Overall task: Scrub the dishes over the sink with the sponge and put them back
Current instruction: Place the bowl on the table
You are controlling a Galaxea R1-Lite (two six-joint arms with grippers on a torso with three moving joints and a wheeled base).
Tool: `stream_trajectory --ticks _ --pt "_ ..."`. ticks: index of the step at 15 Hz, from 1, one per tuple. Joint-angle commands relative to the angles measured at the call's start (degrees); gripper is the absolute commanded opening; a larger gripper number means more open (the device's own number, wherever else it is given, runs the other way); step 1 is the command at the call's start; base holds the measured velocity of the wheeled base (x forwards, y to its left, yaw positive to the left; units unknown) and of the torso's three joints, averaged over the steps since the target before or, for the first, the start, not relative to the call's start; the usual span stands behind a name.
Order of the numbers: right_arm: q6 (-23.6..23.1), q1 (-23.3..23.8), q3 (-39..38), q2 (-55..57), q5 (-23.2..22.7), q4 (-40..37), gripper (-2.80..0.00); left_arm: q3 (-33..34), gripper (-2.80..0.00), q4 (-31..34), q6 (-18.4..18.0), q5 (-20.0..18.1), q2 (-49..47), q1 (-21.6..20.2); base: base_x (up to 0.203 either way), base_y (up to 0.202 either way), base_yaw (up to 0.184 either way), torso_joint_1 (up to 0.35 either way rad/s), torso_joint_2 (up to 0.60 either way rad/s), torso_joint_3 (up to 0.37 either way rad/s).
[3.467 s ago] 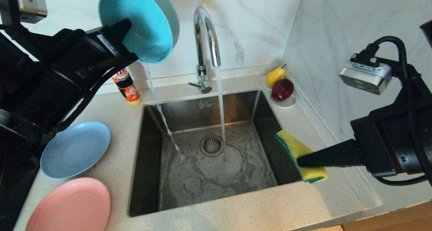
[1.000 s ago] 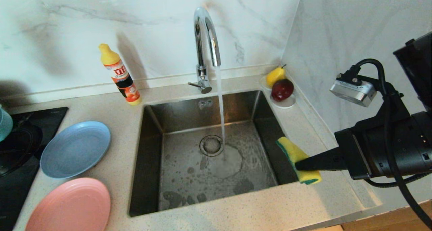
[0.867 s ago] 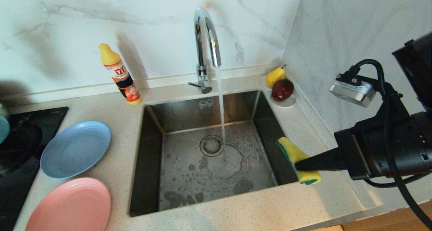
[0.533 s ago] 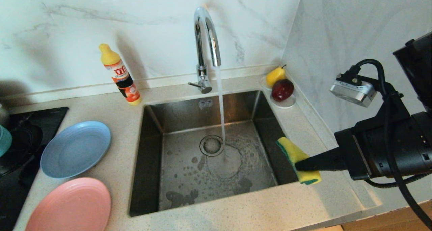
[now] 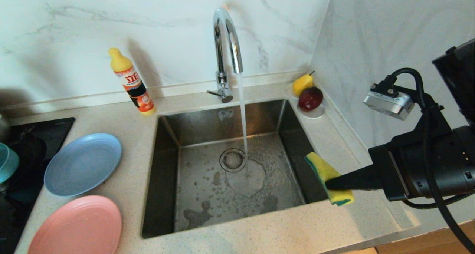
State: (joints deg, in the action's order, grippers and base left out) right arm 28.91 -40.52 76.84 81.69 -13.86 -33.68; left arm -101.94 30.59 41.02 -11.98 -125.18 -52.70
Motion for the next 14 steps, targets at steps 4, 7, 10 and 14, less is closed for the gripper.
stream_trajectory --ticks 4,7,10,14 --pt "0.27 -0.08 -0.20 0.14 -0.20 -0.16 -2.80 -2.09 -2.80 0.78 0.44 -0.06 -2.63 -0.03 0.000 0.000 0.000 0.000 0.00 0.000" --pt "0.27 -0.26 -0.10 0.63 -0.20 -0.16 -2.80 -2.82 0.00 1.40 0.37 -0.06 -2.96 -0.03 0.000 0.000 0.000 0.000 0.00 0.000" --pt "0.27 -0.26 -0.28 0.84 -0.29 -0.16 -2.80 -3.02 0.00 1.28 0.29 -0.16 -3.19 0.03 0.000 0.000 0.000 0.000 0.00 0.000" --pt "0.27 -0.26 -0.28 0.23 -0.20 -0.16 -2.80 -7.71 0.00 4.74 1.53 -3.72 1.01 -0.06 0.000 0.000 0.000 0.000 0.00 0.000"
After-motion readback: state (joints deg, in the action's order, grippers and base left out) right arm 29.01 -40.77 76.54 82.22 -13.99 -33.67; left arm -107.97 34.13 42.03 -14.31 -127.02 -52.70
